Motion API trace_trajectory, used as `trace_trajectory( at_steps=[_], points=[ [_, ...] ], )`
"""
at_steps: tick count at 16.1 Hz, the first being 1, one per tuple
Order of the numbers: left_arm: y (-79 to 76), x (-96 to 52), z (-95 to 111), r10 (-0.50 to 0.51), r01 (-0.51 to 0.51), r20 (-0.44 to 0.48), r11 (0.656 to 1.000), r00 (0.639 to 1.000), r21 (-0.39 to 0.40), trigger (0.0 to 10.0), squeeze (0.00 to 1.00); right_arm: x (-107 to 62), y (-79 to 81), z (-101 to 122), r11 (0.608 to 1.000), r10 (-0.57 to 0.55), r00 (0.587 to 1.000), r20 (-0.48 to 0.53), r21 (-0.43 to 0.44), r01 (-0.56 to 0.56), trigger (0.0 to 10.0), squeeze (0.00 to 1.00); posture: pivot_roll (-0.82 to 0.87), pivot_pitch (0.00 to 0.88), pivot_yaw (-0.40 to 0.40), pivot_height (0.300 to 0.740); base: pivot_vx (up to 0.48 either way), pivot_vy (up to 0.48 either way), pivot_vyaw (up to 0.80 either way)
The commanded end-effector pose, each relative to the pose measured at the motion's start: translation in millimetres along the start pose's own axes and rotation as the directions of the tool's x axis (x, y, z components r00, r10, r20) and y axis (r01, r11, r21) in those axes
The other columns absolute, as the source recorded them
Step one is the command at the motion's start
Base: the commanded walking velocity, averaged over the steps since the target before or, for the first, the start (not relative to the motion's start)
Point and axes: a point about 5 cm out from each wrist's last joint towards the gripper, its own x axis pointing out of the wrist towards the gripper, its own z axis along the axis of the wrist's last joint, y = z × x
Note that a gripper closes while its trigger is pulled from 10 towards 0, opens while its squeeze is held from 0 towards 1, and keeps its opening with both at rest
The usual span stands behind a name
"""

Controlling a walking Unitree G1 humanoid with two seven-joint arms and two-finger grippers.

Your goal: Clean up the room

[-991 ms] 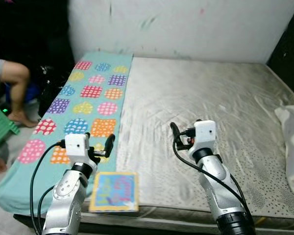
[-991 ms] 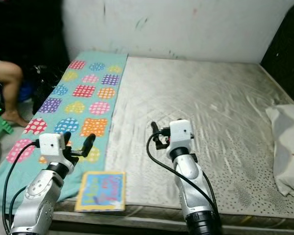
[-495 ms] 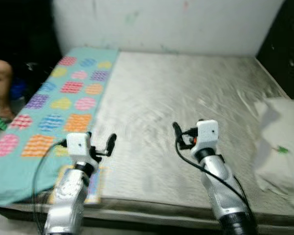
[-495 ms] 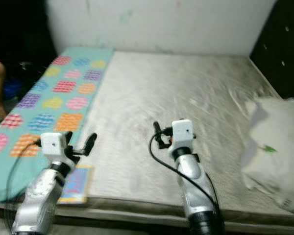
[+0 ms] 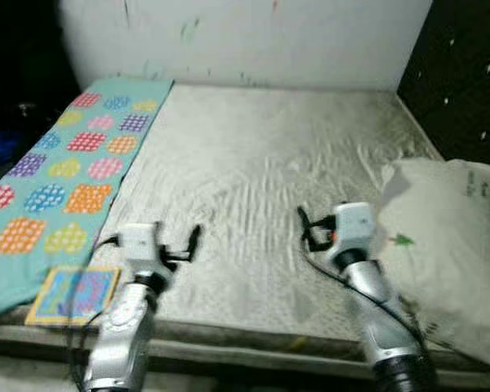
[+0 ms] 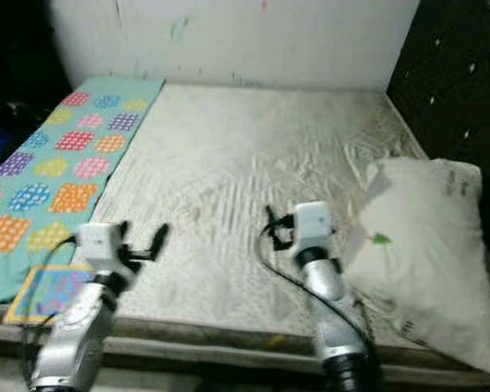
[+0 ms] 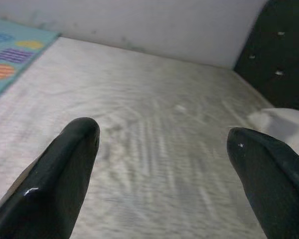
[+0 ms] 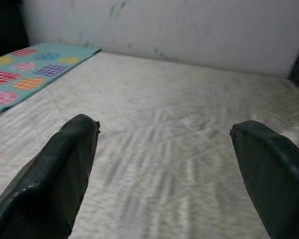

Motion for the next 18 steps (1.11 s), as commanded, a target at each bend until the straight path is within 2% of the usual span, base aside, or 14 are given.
trace_trajectory(
  at_steps=[1,4,5,6,7,12,15,18],
  points=[
    [6.8,-0.9,3,0.02,-0.02,0.004,1.0,1.0,0.017,10.0,0.0,2.4,5.0,4,1.0,0.014,1.0,0.017,0.013,-0.014,10.0,0.0,-0.14,0.009,-0.002,0.74,0.0,0.0,0.0],
    [7.6,0.1,-1,0.017,-0.017,-0.003,0.999,1.0,0.031,10.0,0.0,3.3,5.2,2,1.0,0.02,1.0,0.014,0.022,-0.02,10.0,0.0,-0.14,0.0,0.006,0.74,0.0,0.0,0.0],
    [9.0,0.7,-1,0.024,-0.024,0.0,0.999,1.0,0.048,10.0,0.0,3.8,5.3,3,0.999,0.039,0.999,0.017,0.031,-0.039,10.0,0.0,-0.14,0.0,0.011,0.74,0.0,0.0,0.0],
    [13.0,1.2,1,0.035,-0.035,0.006,0.994,0.999,0.101,10.0,0.0,3.2,4.2,4,0.997,0.065,0.998,0.019,0.041,-0.066,10.0,0.0,-0.14,0.0,0.017,0.74,0.0,0.0,0.0],
    [22.6,1.2,0,0.058,-0.058,0.003,0.986,0.998,0.155,10.0,0.0,0.0,2.1,2,0.994,0.104,0.994,0.01,0.038,-0.105,10.0,0.0,-0.13,0.0,0.034,0.74,0.0,0.0,0.0],
    [58.2,-4.1,-2,0.144,-0.141,0.0,0.967,0.99,0.214,10.0,0.0,-23.1,-21.4,-8,0.99,0.136,0.99,-0.025,-0.03,-0.136,10.0,0.0,-0.16,0.0,0.072,0.74,0.0,0.0,0.0],
    [64.4,1.2,10,0.138,-0.148,0.056,0.952,0.989,0.267,10.0,0.0,-16.4,-24.3,7,0.984,0.162,0.987,0.004,-0.08,-0.162,10.0,0.0,-0.14,0.0,0.037,0.74,0.0,0.0,0.0],
    [78.1,0.4,23,0.172,-0.196,0.115,0.946,0.978,0.259,10.0,0.0,-9.7,-27.5,21,0.987,0.15,0.989,0.013,-0.06,-0.149,10.0,0.0,-0.12,0.0,0.043,0.74,0.0,0.0,0.0]
  ],
)
